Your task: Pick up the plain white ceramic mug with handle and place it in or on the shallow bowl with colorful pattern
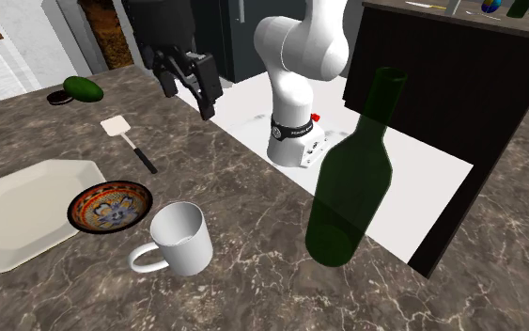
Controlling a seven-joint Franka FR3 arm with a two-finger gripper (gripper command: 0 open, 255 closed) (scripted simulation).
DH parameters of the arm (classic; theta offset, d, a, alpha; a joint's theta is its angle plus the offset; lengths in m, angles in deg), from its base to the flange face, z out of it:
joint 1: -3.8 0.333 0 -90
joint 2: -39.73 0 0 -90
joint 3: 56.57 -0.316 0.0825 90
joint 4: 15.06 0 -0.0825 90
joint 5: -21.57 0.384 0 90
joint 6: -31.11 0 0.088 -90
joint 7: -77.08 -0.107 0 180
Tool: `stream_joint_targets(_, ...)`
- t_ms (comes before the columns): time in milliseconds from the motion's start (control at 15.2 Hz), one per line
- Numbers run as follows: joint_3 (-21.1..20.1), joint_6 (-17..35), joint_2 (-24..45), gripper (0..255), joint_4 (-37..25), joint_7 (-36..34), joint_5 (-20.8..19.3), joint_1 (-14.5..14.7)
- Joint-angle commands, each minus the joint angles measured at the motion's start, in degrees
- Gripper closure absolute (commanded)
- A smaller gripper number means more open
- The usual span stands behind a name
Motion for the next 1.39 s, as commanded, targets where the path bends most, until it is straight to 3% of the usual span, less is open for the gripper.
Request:
stream_joint_targets(0,-1.3,4.4,2.2,0,1.0,-1.4,1.2,0.7)
stream_joint_targets(462,-6.6,17.8,12.7,0,-0.2,-6.6,3.8,2.6)
stream_joint_targets(858,-11.0,28.1,23.5,0,-4.2,-12.0,2.8,3.3)
stream_joint_targets(1320,-11.6,33.6,27.2,0,-2.4,-13.2,1.5,3.2)
